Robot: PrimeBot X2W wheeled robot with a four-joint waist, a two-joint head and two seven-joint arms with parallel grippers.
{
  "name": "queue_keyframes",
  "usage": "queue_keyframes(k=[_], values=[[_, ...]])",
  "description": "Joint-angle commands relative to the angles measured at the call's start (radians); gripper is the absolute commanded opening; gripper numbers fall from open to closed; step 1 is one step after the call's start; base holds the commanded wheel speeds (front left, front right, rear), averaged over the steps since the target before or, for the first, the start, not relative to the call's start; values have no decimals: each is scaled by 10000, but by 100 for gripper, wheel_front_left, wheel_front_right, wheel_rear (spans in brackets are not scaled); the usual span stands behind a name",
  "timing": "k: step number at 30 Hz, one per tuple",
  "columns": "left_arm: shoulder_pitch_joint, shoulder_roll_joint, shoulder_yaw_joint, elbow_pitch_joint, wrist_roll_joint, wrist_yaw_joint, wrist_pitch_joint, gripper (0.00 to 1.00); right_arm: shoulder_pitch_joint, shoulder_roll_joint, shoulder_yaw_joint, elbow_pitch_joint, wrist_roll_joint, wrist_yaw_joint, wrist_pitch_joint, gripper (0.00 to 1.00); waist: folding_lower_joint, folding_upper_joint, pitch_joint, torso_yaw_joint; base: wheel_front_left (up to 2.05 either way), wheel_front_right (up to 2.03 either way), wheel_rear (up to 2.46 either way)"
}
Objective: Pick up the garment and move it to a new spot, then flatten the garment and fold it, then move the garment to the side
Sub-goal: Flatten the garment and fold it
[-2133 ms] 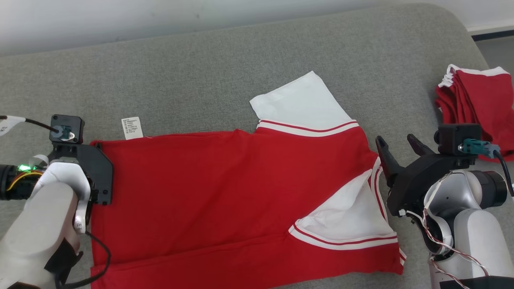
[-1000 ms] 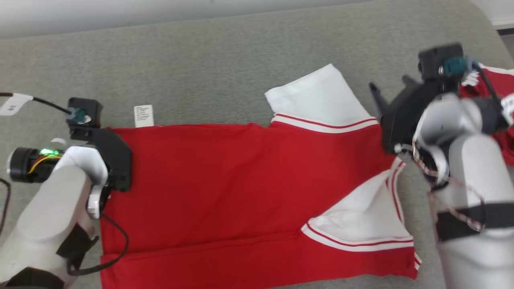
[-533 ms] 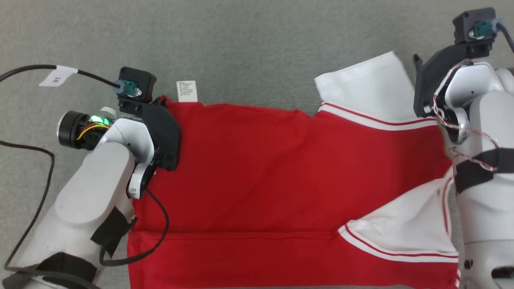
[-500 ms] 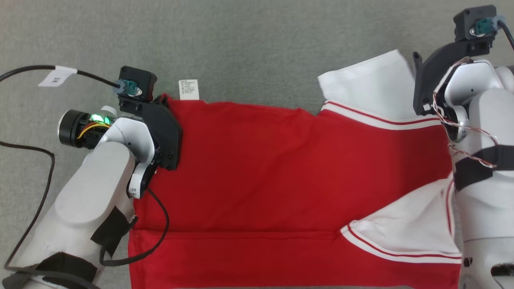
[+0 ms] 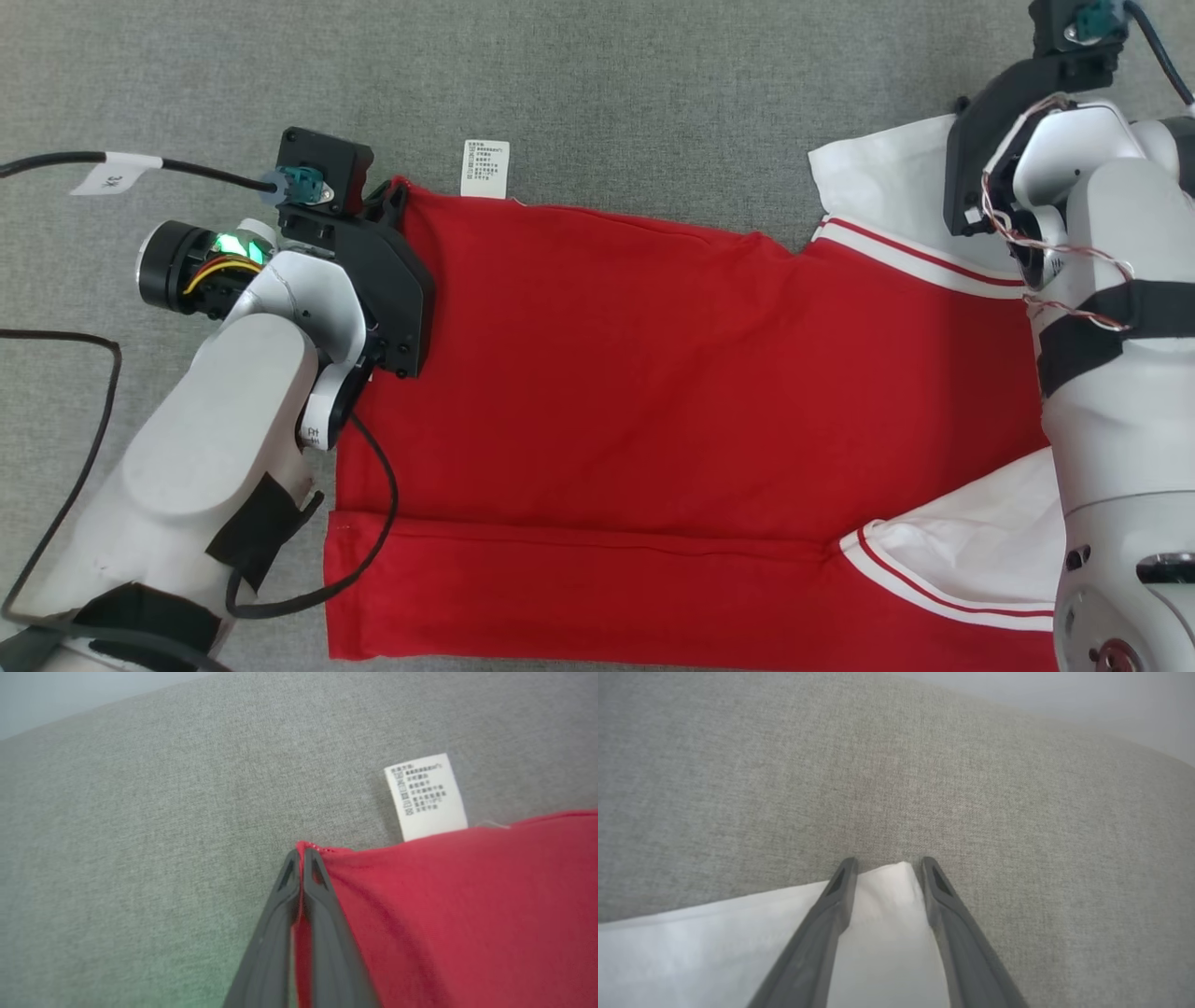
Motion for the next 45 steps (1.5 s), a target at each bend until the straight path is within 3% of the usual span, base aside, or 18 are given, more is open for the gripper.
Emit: queue_keyframes(k=[1,4,5,6,7,18,26,33,36,42,45], values=[[228,154,-36,128,19,83,127,0,280,10,-98,313,-95,-23,287,70,0,0,-20,-7,0,0,0],[241,170,-45,31,-11,84,140,0,246,-5,-205,392,-253,-23,480,77,0,0,-77,-35,0,0,0],[245,181,-49,1,-23,99,133,0,202,-25,-280,304,-306,-23,392,84,0,0,-94,-46,0,0,0],[253,189,-52,-24,-27,106,136,0,159,-30,-341,216,-376,-25,283,97,0,0,-113,-58,0,0,0],[258,194,-62,-44,-28,117,139,0,124,-26,-396,129,-437,-25,207,100,0,0,-137,-68,0,0,0],[238,278,-132,-195,-70,182,132,0,-335,232,-717,-315,-582,-25,23,100,0,0,-213,-29,0,0,0],[342,396,-128,-186,-140,220,114,0,173,127,-437,-895,-525,-25,1420,100,0,0,-388,-97,0,0,0],[289,275,-215,-368,-168,295,138,0,746,23,-597,-1689,-348,-25,1658,100,0,0,-255,-19,0,0,0],[321,219,-262,-367,-172,329,100,0,967,74,-614,-1660,-252,-25,1778,85,0,0,-218,66,0,0,0],[312,239,-262,-375,-232,323,52,0,1098,88,-505,-1658,-45,-8,1767,72,0,0,-193,154,0,0,0],[334,267,-258,-344,-269,290,17,0,1003,64,-451,-1623,30,-2,1762,53,0,0,-230,187,0,0,0]])
